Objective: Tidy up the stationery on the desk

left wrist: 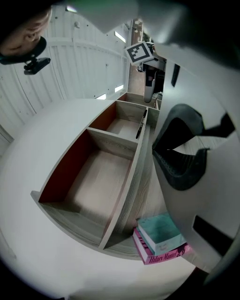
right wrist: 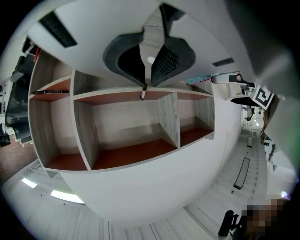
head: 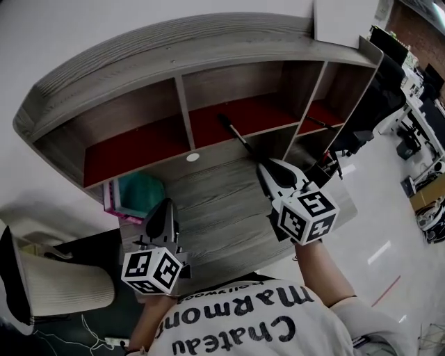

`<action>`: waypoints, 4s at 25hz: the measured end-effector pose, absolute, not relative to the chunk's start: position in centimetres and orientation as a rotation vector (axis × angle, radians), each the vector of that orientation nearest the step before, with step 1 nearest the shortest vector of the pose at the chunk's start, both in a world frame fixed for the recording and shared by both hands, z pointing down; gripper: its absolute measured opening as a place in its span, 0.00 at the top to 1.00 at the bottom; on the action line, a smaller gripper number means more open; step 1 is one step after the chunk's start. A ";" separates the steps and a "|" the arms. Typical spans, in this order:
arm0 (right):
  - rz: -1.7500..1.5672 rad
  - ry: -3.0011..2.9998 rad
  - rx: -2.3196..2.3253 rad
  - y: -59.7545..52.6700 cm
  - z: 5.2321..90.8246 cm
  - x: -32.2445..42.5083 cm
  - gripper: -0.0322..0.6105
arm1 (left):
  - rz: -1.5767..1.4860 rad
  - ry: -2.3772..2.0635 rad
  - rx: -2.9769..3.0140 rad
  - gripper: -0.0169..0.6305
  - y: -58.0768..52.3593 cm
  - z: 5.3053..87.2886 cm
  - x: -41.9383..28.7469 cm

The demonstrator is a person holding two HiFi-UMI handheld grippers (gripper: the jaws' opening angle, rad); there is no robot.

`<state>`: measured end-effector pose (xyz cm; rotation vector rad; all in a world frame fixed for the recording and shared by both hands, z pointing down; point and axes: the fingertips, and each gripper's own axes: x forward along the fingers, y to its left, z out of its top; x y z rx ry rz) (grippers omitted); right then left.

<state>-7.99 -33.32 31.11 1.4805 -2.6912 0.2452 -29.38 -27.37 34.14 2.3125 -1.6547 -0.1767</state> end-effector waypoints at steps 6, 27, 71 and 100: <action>0.211 -2.718 1.411 -35.2 31.1 -9.0 0.81 | -0.177 -1.717 2.253 0.95 -28.1 34.3 -30.0; 0.169 -2.712 1.363 -37.4 31.7 -10.3 0.86 | -0.177 -1.803 2.194 0.95 -27.4 34.0 -30.6; 0.250 -2.525 1.898 -27.8 30.7 -1.6 0.89 | -0.194 -1.437 2.449 0.95 -26.1 32.9 -26.5; 0.368 -2.130 2.301 -18.1 35.1 11.8 0.89 | -0.068 -1.035 2.574 0.95 -24.8 36.0 -14.4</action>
